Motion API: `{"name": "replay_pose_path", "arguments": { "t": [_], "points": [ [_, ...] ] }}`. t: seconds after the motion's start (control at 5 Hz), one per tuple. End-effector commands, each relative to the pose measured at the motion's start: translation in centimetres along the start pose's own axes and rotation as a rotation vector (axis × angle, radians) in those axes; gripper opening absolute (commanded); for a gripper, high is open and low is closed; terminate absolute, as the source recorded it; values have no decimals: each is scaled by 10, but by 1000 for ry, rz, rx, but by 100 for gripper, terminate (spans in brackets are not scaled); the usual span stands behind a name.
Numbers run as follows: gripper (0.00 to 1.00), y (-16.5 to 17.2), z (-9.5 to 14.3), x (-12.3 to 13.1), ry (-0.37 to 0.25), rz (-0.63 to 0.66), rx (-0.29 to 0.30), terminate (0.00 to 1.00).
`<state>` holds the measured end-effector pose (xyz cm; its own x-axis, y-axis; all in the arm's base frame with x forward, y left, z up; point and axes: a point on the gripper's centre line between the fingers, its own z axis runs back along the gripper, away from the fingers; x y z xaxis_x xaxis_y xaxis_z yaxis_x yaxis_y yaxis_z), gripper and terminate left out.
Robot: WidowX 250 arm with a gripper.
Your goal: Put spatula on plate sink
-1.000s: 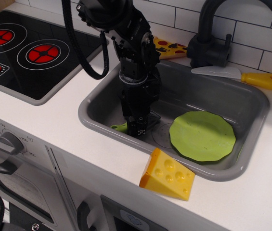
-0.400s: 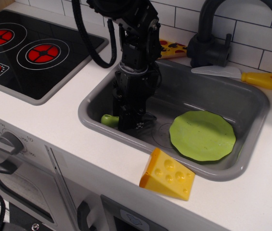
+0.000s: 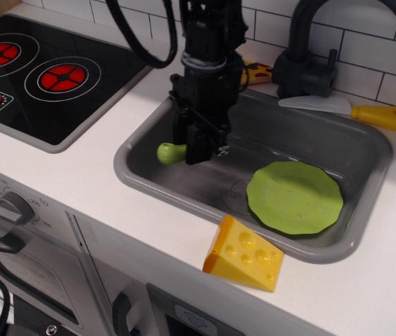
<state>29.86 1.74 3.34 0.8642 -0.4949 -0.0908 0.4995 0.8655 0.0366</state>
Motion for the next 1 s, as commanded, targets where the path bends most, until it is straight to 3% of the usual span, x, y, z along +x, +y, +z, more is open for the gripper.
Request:
{"name": "replay_pose_path", "arguments": {
  "t": [0.0,0.4,0.6,0.8],
  "points": [
    [0,-30,23,43,-98,-17,-7,0],
    [0,-63,-7,67,-103,-20,2,0],
    [100,-73,-15,73,-127,-10,-18,0],
    [100,-74,-4,70,-176,14,-36,0]
  ]
}}
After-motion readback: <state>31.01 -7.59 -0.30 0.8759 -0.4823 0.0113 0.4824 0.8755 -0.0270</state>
